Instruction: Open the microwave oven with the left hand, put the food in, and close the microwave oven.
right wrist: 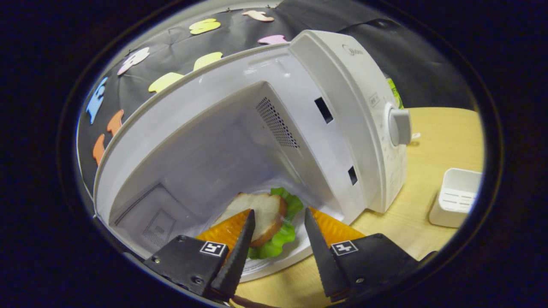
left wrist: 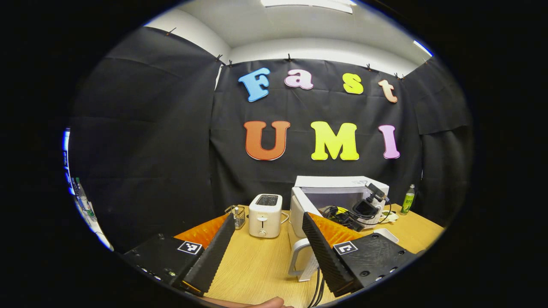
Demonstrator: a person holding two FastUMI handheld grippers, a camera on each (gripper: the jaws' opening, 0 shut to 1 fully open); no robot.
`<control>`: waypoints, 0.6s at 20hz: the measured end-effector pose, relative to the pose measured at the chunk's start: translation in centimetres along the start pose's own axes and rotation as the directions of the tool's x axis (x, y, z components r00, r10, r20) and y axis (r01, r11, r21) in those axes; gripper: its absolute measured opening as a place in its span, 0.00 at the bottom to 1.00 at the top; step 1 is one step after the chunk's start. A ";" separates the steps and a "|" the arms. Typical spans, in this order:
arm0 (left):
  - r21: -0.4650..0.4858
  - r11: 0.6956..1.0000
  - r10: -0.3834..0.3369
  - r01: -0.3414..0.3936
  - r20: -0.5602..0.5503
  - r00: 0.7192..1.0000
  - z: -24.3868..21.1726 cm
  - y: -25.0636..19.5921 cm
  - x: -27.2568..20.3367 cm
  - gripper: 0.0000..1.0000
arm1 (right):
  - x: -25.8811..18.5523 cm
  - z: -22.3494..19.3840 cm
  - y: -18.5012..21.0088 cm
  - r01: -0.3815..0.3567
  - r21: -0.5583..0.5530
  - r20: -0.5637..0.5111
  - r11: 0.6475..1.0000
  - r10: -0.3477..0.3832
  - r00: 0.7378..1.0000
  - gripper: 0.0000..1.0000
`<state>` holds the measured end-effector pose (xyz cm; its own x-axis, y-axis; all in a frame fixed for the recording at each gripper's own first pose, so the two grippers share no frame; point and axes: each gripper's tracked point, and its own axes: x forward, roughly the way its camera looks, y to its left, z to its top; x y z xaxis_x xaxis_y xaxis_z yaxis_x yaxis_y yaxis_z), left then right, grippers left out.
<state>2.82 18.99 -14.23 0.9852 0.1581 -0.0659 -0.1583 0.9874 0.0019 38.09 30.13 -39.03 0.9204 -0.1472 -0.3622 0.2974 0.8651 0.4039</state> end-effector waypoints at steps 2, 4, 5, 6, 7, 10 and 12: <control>0.003 1.000 0.006 -0.006 -0.012 1.000 -0.5 0.5 0.1 0.95 | -1.5 1.2 0.2 -0.041 -0.039 0.019 0.998 0.042 0.999 0.75; 0.009 1.000 0.015 -0.015 -0.018 1.000 -1.1 1.0 0.2 0.95 | -3.1 2.7 0.4 -0.079 -0.100 0.046 0.992 0.084 0.995 0.92; 0.016 1.000 0.017 -0.017 -0.022 1.000 -1.4 1.0 0.1 0.95 | -4.1 3.5 0.4 -0.099 -0.130 0.058 0.987 0.107 0.993 0.93; 0.025 0.999 0.020 -0.019 -0.026 0.999 -1.5 1.1 -0.1 0.95 | -4.9 4.4 0.4 -0.114 -0.154 0.075 0.981 0.127 0.989 0.89; 0.034 0.999 0.027 -0.026 -0.027 0.999 -1.6 1.3 -0.3 0.95 | -5.9 5.4 0.2 -0.126 -0.176 0.089 0.976 0.143 0.986 0.89; 0.055 0.998 0.044 -0.043 -0.014 0.999 -1.2 1.8 -1.1 0.95 | -9.0 8.3 -0.1 -0.171 -0.235 0.116 0.957 0.202 0.972 0.97; 0.056 0.997 0.046 -0.046 0.000 0.999 -0.9 1.9 -1.7 0.95 | -10.8 10.3 -1.5 -0.155 -0.301 0.125 0.941 0.200 0.972 0.97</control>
<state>0.78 20.58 -15.00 0.9769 0.2034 -0.0657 -0.1995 0.9780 0.0606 30.27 25.48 -27.06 0.9856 -0.0300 -0.1665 0.0608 0.9812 0.1833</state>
